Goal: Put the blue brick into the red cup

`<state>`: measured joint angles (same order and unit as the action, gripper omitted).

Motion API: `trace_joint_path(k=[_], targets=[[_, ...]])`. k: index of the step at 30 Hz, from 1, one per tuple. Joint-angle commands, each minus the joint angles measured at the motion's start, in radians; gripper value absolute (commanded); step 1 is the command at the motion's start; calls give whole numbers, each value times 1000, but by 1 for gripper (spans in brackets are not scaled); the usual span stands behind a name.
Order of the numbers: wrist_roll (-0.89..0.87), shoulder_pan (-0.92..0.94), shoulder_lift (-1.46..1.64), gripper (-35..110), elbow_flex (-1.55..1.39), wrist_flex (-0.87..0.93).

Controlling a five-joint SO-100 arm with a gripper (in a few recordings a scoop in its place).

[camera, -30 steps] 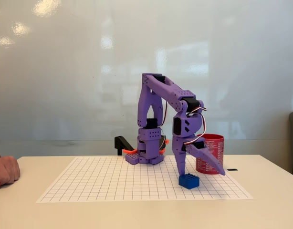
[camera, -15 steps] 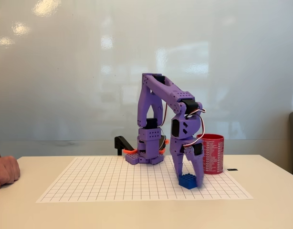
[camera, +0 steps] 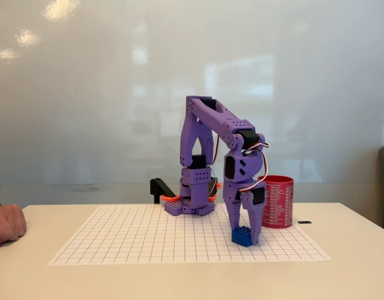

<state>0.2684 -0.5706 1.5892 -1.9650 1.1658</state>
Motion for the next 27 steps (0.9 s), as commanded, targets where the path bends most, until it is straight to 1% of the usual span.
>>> trace_joint_path(k=[1,4,9,13,16,21,27], targets=[[63,40,133,-1,314,209],[120,91,143,-1,522,374],[189,147,218,-1,712,548],[184,124,362,-1,707,551],[163,23,420,-1,707,552],[67,-253,436,-1,699,552],[-57,-549,370,-1,663,552]])
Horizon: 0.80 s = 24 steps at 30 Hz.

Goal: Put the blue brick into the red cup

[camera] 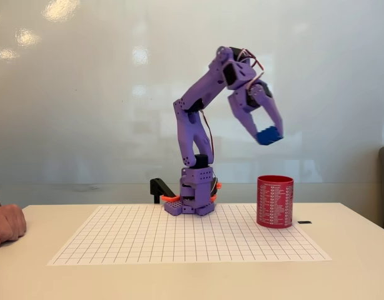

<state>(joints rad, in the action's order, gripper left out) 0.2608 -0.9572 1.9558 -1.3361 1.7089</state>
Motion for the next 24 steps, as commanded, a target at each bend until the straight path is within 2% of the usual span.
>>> trace_joint_path(k=[1,7,24], targets=[[-72,-204,-6,-1,29,9],[-147,-362,-9,-1,-75,11],[-123,-325,26,-1,-310,8]])
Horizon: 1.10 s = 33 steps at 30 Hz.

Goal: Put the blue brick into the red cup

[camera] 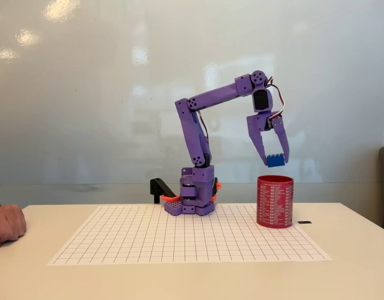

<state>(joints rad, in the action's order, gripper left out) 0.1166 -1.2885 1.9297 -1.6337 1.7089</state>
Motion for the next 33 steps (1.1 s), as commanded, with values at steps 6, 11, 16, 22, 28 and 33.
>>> trace_joint_path(k=[6,11,16,22,28,33], targets=[[15,11,40,-1,-14,6],[5,15,35,5,-8,6],[-71,28,58,57,-29,6],[-58,31,60,61,-28,6],[-58,41,60,61,-28,6],[-8,46,58,34,-25,2]])
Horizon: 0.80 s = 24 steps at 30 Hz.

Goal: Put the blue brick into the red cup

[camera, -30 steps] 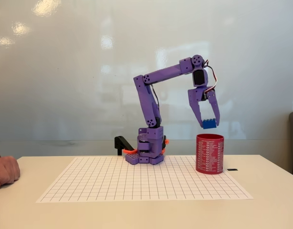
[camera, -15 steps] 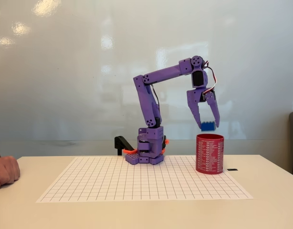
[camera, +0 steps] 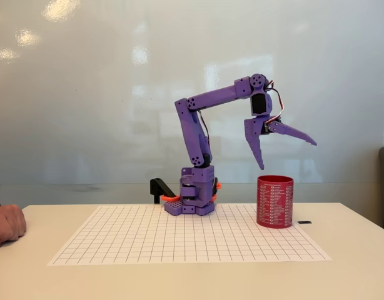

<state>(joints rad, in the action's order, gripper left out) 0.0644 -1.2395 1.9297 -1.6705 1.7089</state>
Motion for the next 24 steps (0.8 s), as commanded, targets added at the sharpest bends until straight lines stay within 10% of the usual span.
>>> trace_joint_path(k=[1,16,24], targets=[[44,0,57,3,15,0],[-18,28,49,-1,12,-20],[6,345,-69,-1,129,-233]])
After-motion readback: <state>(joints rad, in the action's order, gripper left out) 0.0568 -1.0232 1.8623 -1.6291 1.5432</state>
